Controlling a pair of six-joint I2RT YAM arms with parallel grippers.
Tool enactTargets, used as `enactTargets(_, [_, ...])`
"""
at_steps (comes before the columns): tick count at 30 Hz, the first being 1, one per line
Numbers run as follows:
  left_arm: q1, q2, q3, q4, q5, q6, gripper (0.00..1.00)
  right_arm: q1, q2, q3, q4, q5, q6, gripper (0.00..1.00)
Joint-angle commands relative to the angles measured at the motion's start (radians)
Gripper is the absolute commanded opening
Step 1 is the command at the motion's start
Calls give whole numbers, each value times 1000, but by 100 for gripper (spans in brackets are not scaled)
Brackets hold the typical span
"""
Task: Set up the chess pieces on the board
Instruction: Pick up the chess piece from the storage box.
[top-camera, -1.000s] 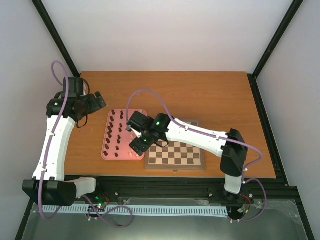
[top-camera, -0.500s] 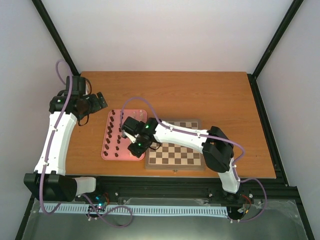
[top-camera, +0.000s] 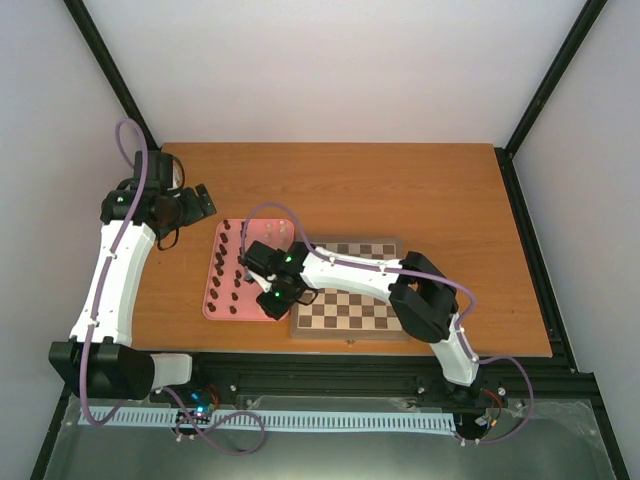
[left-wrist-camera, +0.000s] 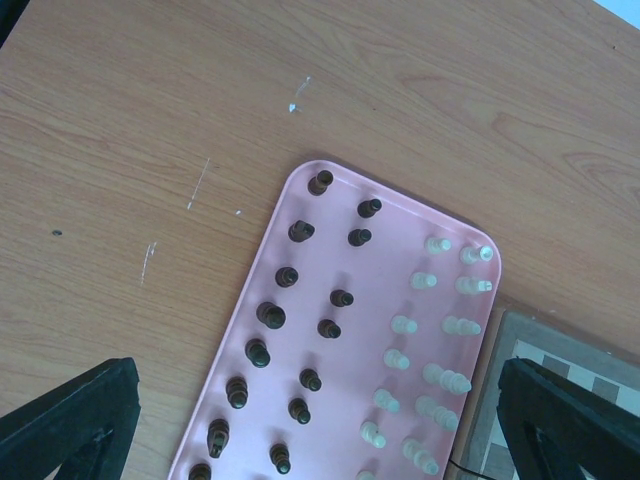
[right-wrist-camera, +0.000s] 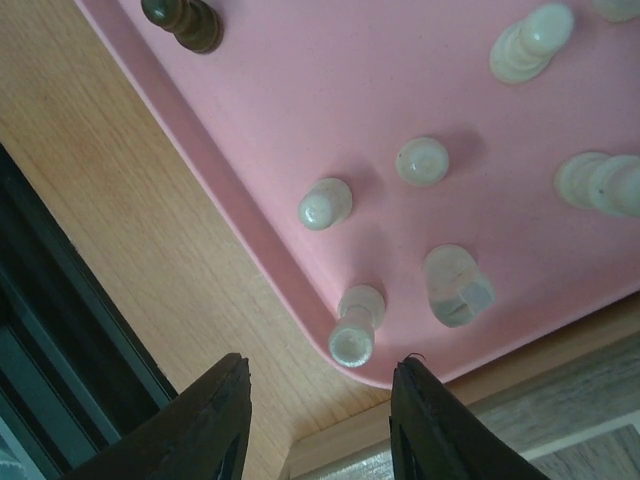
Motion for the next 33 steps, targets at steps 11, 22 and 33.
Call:
enactTargets(11, [-3,16,24,12,7,35,100,7,80,32,-11,17,32,39])
enactTargets(22, [-3,26,27,15,8,35,100,7,89,40,-7,8,21,34])
enactTargets(33, [-3,25,30,6,-2,42,100,7,115,69,-16,-3,14,31])
